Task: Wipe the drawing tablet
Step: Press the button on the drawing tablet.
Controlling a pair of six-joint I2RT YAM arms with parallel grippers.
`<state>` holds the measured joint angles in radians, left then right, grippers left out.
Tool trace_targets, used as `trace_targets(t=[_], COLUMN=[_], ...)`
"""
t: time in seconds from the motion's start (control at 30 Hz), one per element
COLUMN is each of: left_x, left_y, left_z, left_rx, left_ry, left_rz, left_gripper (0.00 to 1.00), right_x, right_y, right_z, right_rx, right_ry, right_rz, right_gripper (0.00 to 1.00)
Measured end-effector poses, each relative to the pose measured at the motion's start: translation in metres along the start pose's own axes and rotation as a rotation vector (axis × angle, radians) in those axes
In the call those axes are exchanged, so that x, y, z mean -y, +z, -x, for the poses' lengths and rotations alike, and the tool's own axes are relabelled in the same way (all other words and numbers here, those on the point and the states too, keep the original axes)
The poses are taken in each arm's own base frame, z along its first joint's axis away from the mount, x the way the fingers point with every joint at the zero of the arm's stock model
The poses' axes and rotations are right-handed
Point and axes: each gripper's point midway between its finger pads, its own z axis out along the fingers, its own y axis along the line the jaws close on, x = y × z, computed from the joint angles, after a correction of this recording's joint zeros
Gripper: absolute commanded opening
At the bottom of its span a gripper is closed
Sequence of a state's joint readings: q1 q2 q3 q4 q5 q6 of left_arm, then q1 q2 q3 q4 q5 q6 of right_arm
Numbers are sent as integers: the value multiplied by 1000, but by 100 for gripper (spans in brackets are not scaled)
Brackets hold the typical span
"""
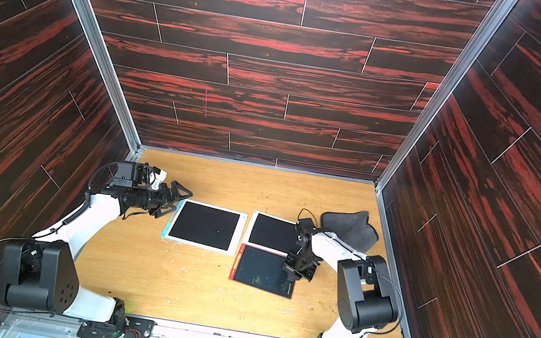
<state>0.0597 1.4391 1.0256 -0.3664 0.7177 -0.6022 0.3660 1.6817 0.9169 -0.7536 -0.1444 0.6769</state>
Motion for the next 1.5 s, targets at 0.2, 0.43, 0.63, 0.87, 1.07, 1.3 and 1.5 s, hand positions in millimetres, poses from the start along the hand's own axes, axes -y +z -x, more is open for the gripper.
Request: trace_targets(t=[0.2,0.43,0.63,0.87,1.07,1.3,1.5], left_x=[-2,-4,-5,-6,-6,-6,-6], left_y=[0,0,0,0,0,0,0], left_z=[0,1,0,-1,-1,-2,-1], left_rx=[1,6,3,-1,-1,-1,-1], left_ry=[8,17,19,15,15,15,15], left_rz=[9,21,26,30,29,29,29], left_gripper=[100,100,100,100,100,100,100], right_x=[-1,1,1,-3,-7,-5,5], right_y=[-13,-49,-48,-14,-8,-10,-12], right_z=[15,48,46,18,13,15,13], right_rx=[151,345,349,251,245,256,251], right_ry=[-81,-116,-139,-212,-234,-235,-233], right_rz=[-64,-139,-152,-164,-166,-197,-246], right_gripper=[3,3,3,4,4,4,4])
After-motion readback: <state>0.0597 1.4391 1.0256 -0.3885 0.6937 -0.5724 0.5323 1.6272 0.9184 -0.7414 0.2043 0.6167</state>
